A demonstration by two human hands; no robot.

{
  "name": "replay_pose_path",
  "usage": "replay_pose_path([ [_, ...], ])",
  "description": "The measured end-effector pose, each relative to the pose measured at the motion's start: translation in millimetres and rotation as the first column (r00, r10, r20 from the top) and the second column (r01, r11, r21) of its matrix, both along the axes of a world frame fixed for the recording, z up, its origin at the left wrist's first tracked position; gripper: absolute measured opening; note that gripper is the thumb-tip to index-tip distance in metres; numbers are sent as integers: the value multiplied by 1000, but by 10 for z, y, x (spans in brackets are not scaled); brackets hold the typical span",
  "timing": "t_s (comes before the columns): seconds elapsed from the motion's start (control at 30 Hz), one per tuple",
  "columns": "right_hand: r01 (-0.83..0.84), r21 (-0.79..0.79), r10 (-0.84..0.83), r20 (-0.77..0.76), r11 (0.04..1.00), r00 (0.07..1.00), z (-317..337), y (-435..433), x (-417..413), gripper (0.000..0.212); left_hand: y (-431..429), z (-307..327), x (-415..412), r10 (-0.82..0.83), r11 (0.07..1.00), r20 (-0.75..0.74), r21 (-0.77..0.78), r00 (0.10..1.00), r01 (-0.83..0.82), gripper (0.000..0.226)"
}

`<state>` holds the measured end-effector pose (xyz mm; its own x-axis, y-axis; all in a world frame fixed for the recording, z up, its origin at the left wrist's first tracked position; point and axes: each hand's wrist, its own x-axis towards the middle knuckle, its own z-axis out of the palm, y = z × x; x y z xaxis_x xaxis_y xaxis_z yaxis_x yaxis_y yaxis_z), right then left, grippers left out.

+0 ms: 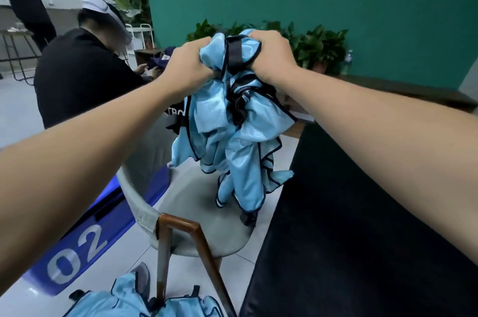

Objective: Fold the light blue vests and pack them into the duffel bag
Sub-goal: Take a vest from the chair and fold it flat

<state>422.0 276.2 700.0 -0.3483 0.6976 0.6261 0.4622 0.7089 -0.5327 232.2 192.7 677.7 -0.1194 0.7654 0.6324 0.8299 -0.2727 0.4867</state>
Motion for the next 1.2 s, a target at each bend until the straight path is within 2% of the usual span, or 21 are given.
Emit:
replay_pose_path([
  [0.2,43,-152,-30,89,987,996,-1093,326,-490,34,369,-1060,-419,66,986,56,-158,996,-56,15],
  [0.4,112,-384,-42,187,917,982,-2308,543,-818,21,651,-2241,-649,116,920,80,-385,990,-77,26],
  [0.5,131,-505,-22,216,853,976,-2755,596,-893,31,742,-2630,-672,136,879,97,-470,986,-75,34],
  [0.6,128,-602,51,271,788,961,-3046,593,-925,27,831,-2946,-739,150,850,125,-523,981,-63,24],
  [0.7,107,-666,128,294,739,947,-3260,517,-905,20,875,-3212,-807,152,796,16,-595,988,-112,18],
  [0.77,87,-695,174,297,714,939,-3370,466,-886,19,890,-3314,-806,126,722,-93,-675,988,-155,27],
  [0.87,61,-715,228,301,696,926,-3480,455,-869,19,913,-3361,-815,54,642,-235,-737,971,-214,35],
  [0.93,76,-716,247,336,693,909,-3465,463,-861,26,882,-3321,-825,39,614,-237,-761,971,-211,48],
  [1.03,151,-603,236,513,783,825,-3341,471,-830,63,725,-3171,-887,78,590,-157,-789,985,-172,76],
  [1.1,172,-508,191,584,844,789,-3191,398,-816,84,563,-3040,-970,63,596,-172,-784,983,-175,89],
  [1.2,147,-404,127,578,903,806,-2898,142,-861,82,232,-2824,-1108,25,637,-188,-754,982,-161,96],
])
